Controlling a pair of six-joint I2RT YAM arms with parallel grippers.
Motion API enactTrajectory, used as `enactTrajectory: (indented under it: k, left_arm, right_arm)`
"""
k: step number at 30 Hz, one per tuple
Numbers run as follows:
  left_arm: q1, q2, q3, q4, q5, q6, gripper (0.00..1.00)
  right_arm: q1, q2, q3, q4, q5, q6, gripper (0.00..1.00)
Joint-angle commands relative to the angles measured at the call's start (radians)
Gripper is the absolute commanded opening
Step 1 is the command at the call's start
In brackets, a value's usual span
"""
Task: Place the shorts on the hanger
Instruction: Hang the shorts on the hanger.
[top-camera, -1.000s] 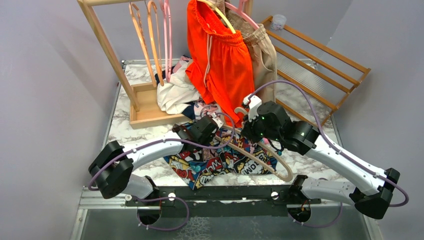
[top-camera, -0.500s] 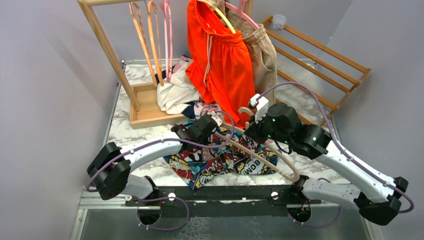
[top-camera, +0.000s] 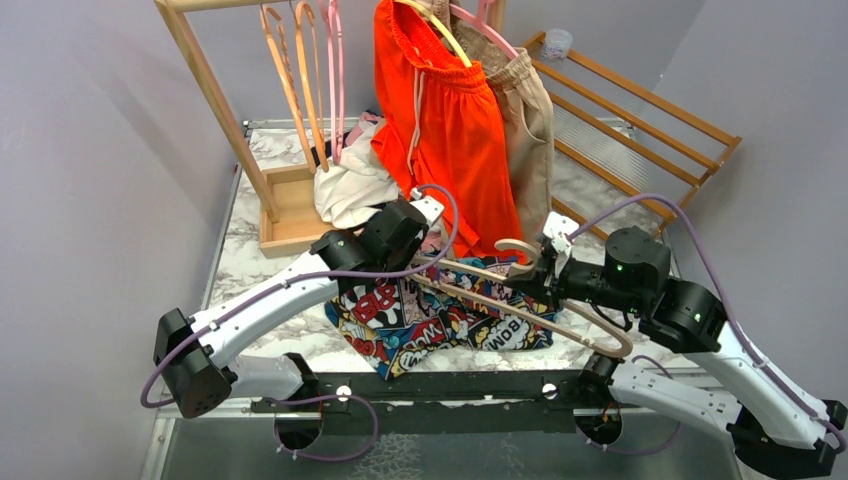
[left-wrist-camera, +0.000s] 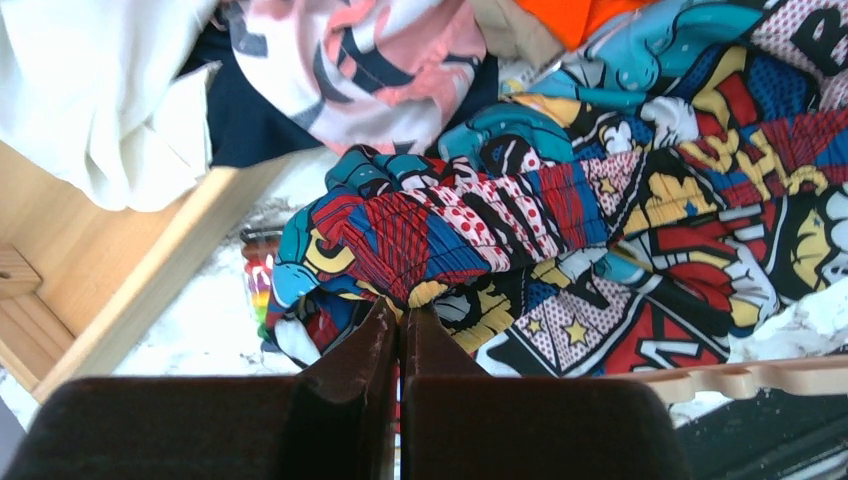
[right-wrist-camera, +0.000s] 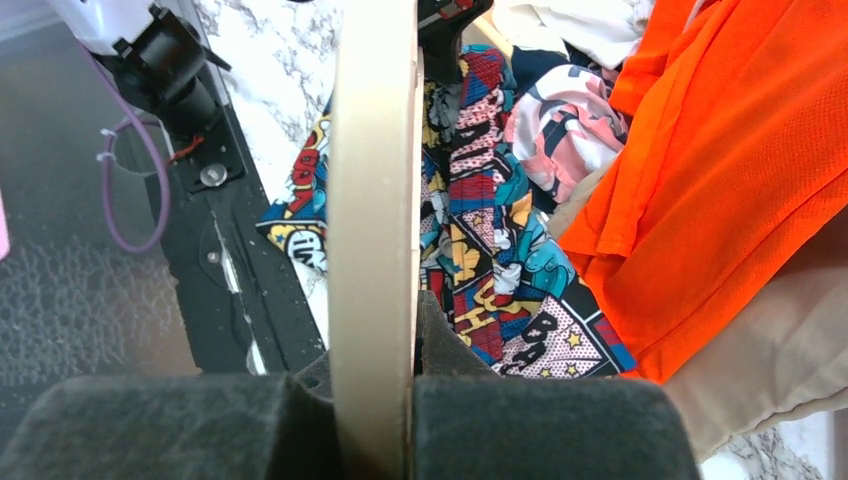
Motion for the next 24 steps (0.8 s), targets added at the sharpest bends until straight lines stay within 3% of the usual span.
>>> enactTrajectory:
  k: [1, 24]
  left_arm:
    - [-0.002, 0.019, 0.020, -0.078, 0.055, -0.057, 0.00]
    - [0.016, 0.007, 0.073, -0.092, 0.015, -0.108, 0.00]
  right_arm:
    - [0.000, -0.009, -0.055, 0.089, -0.029, -0.064, 0.01]
    - [0.021, -0.008, -0.176, 0.225, 0.062, -0.110, 0.01]
